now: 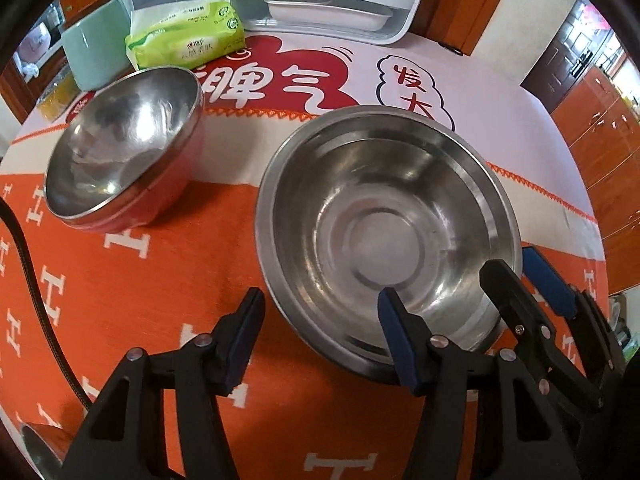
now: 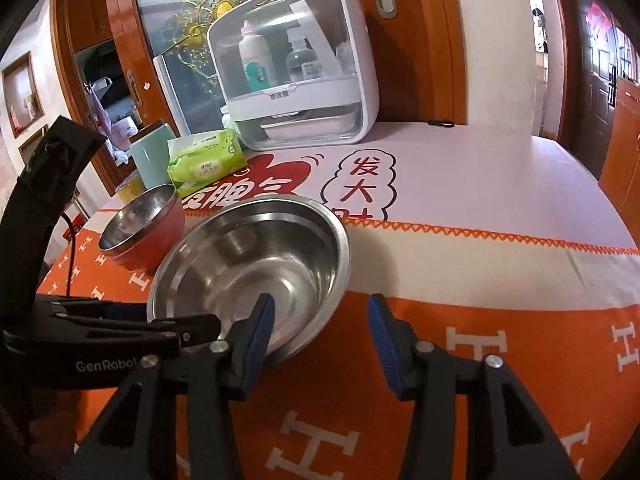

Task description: Organize plates and bowls

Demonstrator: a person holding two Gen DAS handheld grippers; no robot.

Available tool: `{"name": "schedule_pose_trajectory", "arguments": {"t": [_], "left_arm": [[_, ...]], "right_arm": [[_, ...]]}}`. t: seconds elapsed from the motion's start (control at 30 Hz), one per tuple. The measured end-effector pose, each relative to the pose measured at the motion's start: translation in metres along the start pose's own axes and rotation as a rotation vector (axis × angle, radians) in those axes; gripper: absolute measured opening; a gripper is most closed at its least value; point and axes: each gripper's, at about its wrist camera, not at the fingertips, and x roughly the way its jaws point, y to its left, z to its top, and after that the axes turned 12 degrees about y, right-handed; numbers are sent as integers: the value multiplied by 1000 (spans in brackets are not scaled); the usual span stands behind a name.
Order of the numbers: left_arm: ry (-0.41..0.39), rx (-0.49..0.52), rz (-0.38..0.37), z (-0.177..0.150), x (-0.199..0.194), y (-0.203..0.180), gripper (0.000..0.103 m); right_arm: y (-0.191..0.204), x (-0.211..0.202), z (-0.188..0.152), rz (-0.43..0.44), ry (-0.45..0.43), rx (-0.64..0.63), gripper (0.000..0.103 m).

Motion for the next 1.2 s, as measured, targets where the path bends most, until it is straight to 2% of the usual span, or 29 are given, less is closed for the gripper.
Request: {"name": "schedule_pose_trajectory", "arguments": {"t": [0.13, 0.17, 0.27, 0.73, 1.2], "left_arm": [[2, 0, -12, 0, 3, -2, 43], [4, 1, -14, 0, 3, -2, 37], [8, -8, -20, 0, 5, -2, 30], [26, -25, -61, -9, -2, -4, 27], [-17, 48, -62, -40, -49, -30, 27]], "right_arm": [[0, 2, -1, 8, 4, -1, 32], [0, 1, -1, 10, 2, -3, 29], [3, 2, -1, 8, 5, -7, 25], [-5, -14, -9, 15, 28, 64, 23], [-7, -72, -26, -13, -33, 95, 23]]}}
